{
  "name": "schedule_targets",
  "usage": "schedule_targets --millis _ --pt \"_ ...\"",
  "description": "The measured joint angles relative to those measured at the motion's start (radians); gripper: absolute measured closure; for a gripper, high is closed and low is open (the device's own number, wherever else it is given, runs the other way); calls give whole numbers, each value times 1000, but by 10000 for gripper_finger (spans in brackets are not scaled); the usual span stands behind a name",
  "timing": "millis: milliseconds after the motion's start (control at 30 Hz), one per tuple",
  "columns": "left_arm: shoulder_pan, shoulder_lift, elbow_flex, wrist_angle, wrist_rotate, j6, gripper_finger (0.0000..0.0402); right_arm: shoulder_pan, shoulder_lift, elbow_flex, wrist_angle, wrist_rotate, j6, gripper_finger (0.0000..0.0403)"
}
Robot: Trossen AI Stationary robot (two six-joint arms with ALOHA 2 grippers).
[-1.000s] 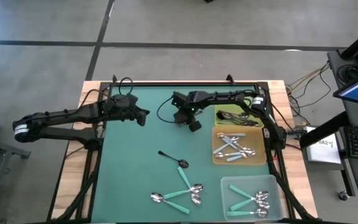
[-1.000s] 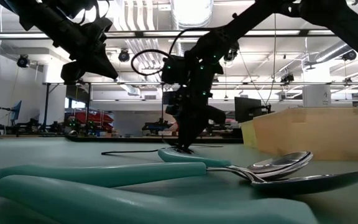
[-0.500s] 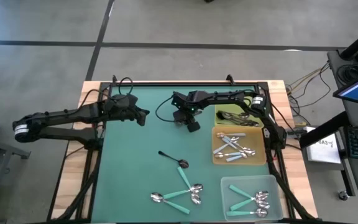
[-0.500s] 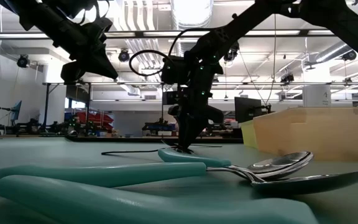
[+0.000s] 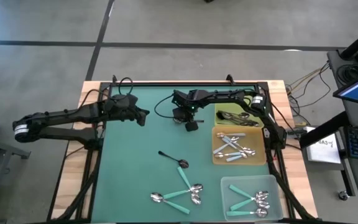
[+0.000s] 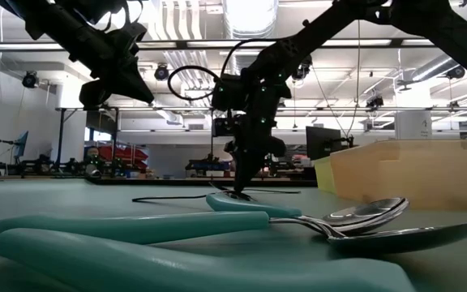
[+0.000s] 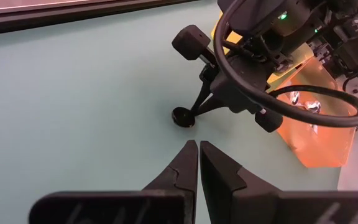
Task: Sort silverware by color (type)
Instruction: Put the black spoon into the yellow bin
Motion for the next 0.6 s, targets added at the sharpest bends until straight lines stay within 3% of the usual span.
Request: schedule_targets --millis 333,600 --pt "0 0 0 0 0 0 402 -31 -94 -6 -12 -51 65 396" --pt "-1 0 0 -6 1 8 402 -40 -82 -17 -55 -67 125 394"
